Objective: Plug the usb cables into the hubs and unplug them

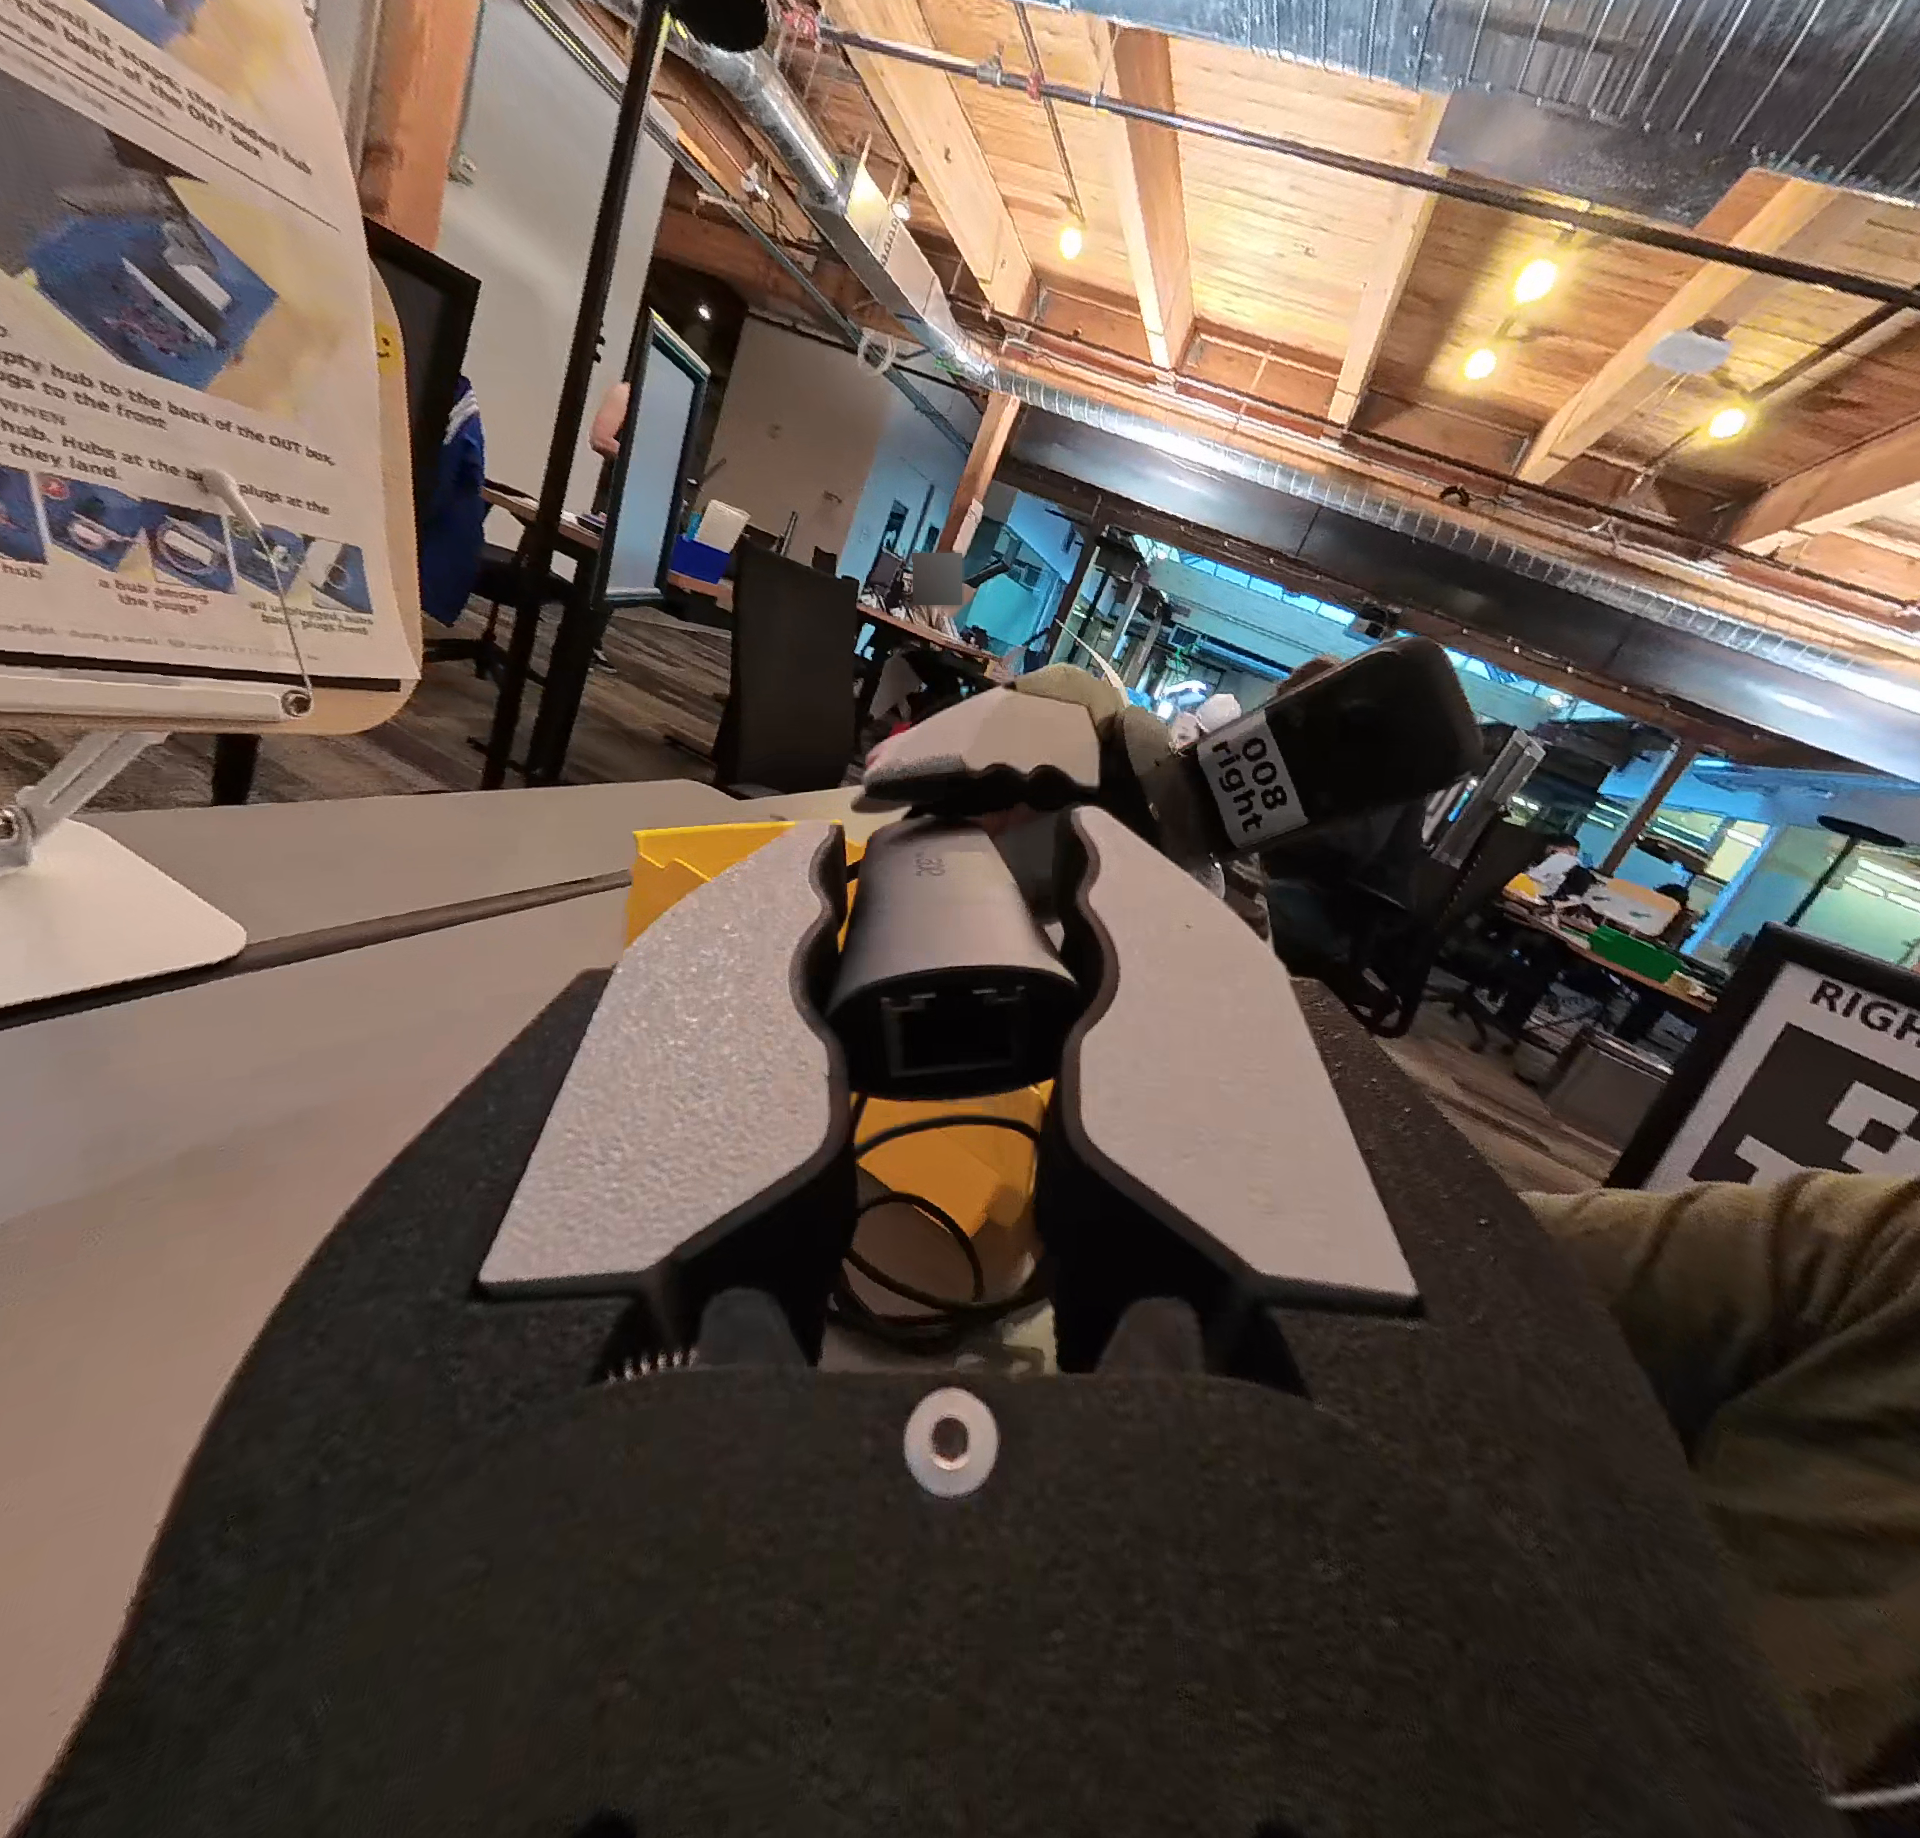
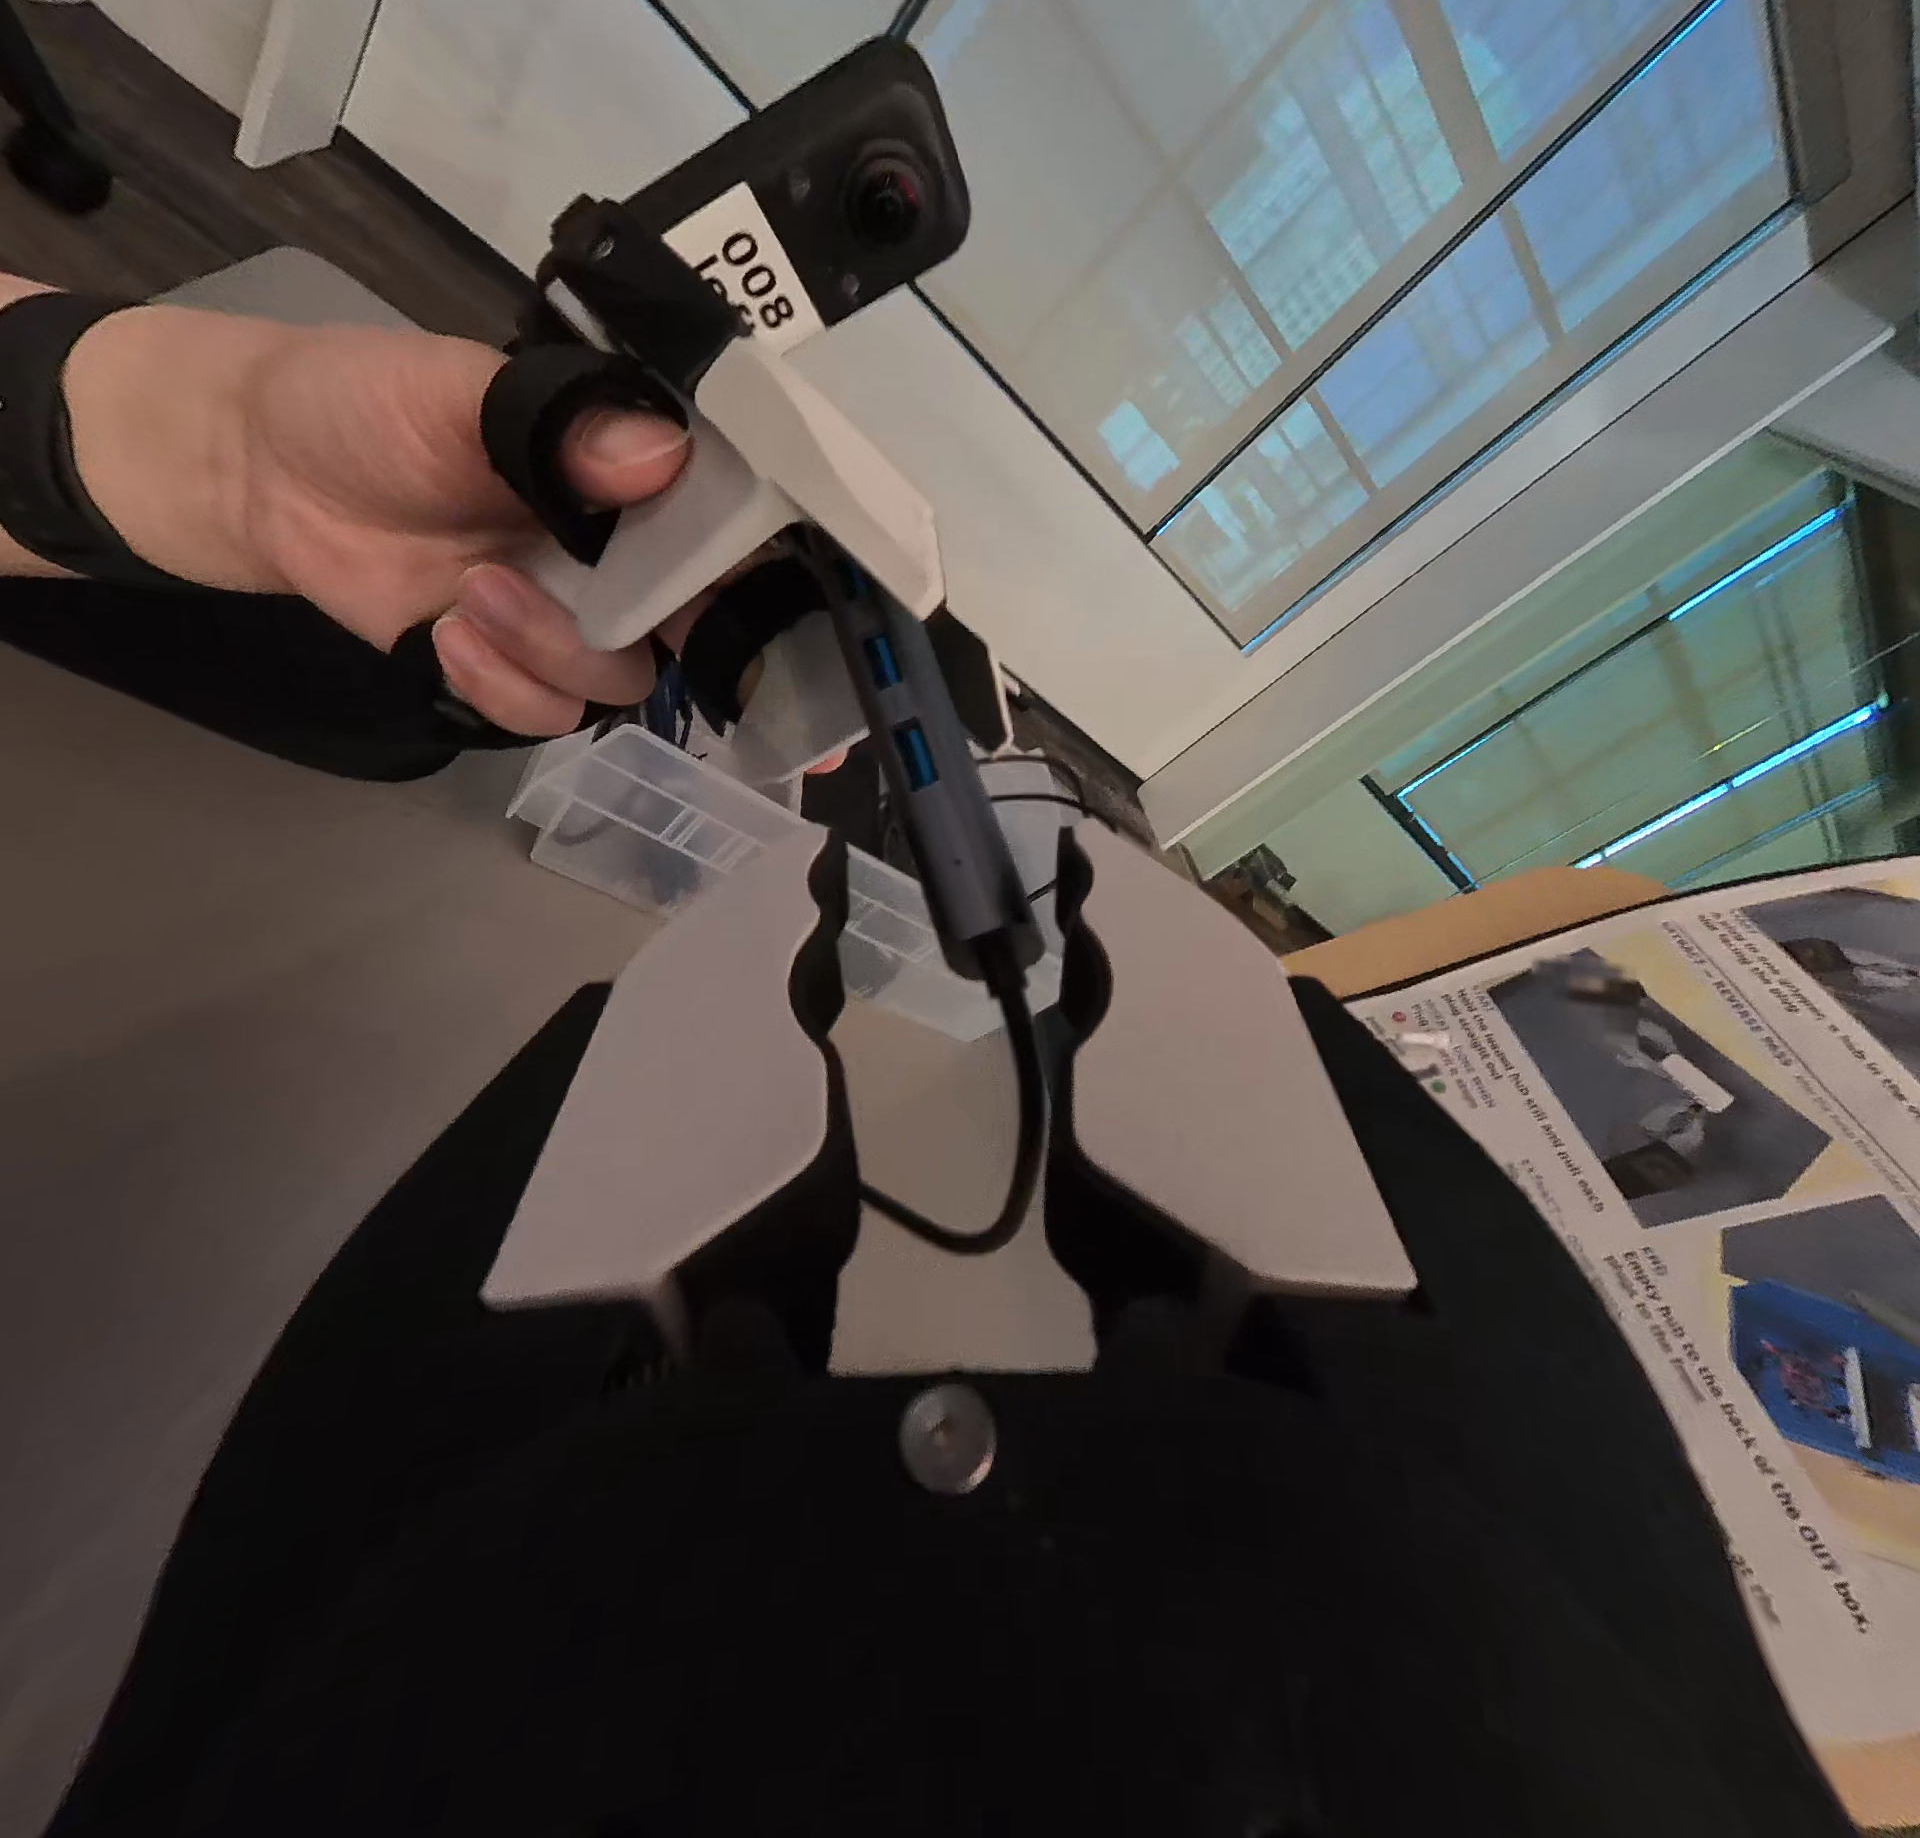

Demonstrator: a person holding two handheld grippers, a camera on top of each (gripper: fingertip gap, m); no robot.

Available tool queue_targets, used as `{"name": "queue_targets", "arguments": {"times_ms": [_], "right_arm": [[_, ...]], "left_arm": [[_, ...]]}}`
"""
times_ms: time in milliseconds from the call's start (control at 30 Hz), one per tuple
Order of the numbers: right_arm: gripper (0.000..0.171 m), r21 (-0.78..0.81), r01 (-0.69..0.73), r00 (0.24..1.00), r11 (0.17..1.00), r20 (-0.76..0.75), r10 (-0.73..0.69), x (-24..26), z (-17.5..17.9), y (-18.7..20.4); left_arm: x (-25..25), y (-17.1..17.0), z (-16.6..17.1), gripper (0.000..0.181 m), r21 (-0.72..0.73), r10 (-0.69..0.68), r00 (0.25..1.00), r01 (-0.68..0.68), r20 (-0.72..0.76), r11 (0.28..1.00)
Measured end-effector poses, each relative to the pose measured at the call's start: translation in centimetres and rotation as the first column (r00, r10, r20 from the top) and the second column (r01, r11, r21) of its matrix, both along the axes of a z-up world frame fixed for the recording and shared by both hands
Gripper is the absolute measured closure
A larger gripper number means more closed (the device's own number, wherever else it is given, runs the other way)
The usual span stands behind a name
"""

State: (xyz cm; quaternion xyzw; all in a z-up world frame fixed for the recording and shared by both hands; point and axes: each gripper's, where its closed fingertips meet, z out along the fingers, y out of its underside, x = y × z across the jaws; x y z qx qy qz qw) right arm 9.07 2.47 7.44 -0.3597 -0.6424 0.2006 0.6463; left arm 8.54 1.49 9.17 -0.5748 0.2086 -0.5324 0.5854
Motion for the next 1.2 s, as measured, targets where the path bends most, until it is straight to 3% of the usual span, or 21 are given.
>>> {"name": "queue_targets", "arguments": {"times_ms": [167, 300, 400, 600, 700, 800, 900, 1200], "right_arm": [[0.126, -0.082, 0.024, 1.0, 0.996, -0.01, -0.024, 0.7, 0.5, 0.7], [0.131, -0.292, -0.04, 0.995, 0.955, 0.077, 0.065, 3.1, 0.3, -0.2], [0.138, -0.489, -0.036, 0.967, 0.872, 0.204, 0.155, 4.4, -2.4, -1.3], [0.142, -0.525, 0.225, 0.842, 0.821, 0.528, 0.107, 3.3, -11.2, 0.1], [0.144, -0.405, 0.279, 0.797, 0.871, 0.604, 0.025, 2.0, -12.8, 0.9], [0.147, -0.081, 0.194, 0.763, 0.978, 0.638, -0.099, 1.2, -13.8, 0.5], [0.146, 0.166, 0.144, 0.675, 0.976, 0.705, -0.219, 1.4, -16.7, 0.3], [0.143, 0.36, 0.038, 0.519, 0.932, 0.79, -0.326, 2.8, -20.5, 2.0]], "left_arm": [[-1.6, 0.8, 0.3, 0.144, -0.011, 0.046, 0.996, -0.046, 0.073, 0.999], [-3.4, 2.2, 0.5, 0.144, 0.014, 0.154, 0.982, -0.156, 0.105, 0.988], [-4.6, 3.0, 2.9, 0.144, 0.059, 0.2, 0.974, -0.207, 0.103, 0.977], [-6.0, 4.1, 9.2, 0.144, 0.235, 0.32, 0.947, -0.317, 0.023, 0.919], [-7.1, 4.3, 10.3, 0.144, 0.262, 0.364, 0.931, -0.359, 0.032, 0.896], [-8.6, 4.7, 10.0, 0.144, 0.242, 0.37, 0.928, -0.371, 0.054, 0.896], [-9.4, 4.8, 10.2, 0.144, 0.215, 0.308, 0.948, -0.319, 0.084, 0.923], [-7.9, 4.4, 10.8, 0.144, 0.247, 0.244, 0.964, -0.264, 0.108, 0.932]]}}
